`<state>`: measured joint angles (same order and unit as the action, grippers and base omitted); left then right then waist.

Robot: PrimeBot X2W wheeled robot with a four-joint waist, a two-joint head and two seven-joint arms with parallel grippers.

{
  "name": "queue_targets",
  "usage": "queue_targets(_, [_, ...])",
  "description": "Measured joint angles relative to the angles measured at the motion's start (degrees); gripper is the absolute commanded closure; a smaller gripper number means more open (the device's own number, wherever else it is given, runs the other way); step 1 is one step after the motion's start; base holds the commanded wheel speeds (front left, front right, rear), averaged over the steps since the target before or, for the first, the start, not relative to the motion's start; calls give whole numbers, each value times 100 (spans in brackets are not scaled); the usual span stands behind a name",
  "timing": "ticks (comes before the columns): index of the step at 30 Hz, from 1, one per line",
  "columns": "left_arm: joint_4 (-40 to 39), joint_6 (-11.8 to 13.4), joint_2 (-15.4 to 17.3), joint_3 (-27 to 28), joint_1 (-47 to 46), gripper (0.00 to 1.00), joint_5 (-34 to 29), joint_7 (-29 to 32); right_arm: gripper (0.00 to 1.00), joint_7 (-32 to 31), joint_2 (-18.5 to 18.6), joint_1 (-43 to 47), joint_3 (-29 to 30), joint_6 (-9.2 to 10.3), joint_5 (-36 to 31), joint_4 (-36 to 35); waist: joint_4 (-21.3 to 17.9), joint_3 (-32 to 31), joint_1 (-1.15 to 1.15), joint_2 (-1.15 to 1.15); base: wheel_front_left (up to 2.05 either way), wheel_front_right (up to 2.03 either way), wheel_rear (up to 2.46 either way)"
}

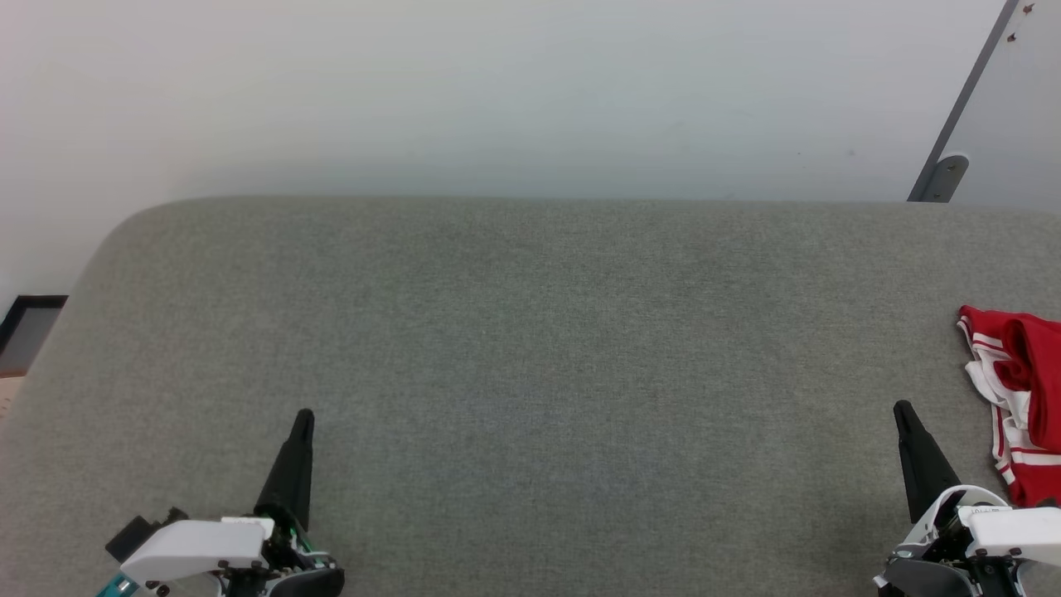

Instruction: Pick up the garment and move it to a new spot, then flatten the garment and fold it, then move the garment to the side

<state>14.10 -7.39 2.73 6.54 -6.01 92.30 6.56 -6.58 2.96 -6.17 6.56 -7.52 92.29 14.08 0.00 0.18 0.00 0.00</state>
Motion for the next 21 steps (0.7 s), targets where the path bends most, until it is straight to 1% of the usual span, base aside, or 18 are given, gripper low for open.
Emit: queue_targets(21, [0, 0, 0, 0, -1, 100, 0, 0, 100, 0, 0, 0, 0, 0, 0, 0, 0, 0, 0, 0, 0, 0, 0])
